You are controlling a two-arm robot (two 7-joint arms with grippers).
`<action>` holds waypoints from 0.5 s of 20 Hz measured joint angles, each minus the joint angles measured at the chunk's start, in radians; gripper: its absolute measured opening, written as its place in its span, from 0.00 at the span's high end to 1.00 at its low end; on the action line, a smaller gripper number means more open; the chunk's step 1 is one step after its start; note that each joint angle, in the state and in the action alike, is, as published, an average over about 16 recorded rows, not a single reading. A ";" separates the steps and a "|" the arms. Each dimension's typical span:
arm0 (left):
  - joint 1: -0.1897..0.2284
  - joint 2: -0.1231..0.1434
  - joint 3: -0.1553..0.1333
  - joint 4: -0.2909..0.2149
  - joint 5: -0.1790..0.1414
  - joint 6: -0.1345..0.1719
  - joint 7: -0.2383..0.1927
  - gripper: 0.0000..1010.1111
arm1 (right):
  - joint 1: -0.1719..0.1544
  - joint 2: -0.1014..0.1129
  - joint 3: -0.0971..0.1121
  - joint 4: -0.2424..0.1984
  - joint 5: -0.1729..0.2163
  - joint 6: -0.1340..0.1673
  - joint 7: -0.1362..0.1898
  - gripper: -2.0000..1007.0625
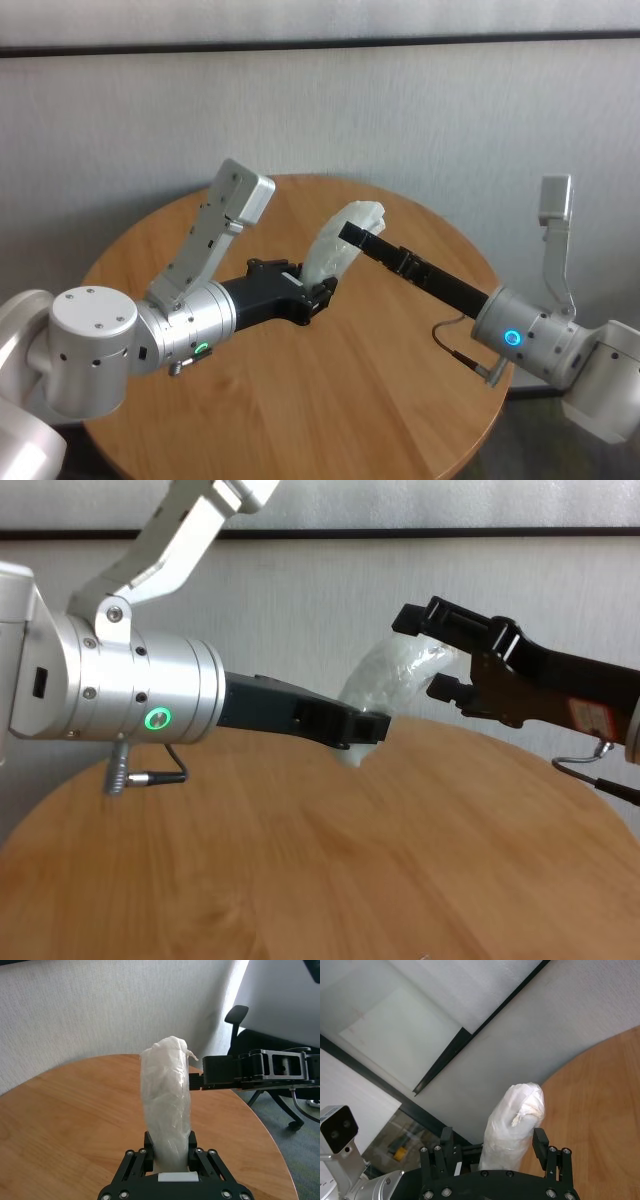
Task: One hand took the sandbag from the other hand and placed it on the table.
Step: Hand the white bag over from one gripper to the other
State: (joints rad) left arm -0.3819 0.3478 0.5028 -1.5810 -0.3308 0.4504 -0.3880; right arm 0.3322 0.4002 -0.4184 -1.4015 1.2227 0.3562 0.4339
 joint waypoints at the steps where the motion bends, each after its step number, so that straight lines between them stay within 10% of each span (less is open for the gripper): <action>1: 0.000 0.000 0.000 0.000 0.000 0.000 0.000 0.61 | 0.004 -0.002 -0.003 0.005 0.002 -0.001 -0.001 0.01; 10: 0.000 0.000 0.000 0.000 0.000 0.000 0.000 0.61 | 0.038 -0.015 -0.029 0.049 0.019 -0.008 -0.005 0.01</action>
State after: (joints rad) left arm -0.3819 0.3478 0.5028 -1.5810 -0.3310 0.4504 -0.3881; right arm 0.3704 0.3856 -0.4474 -1.3525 1.2413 0.3477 0.4292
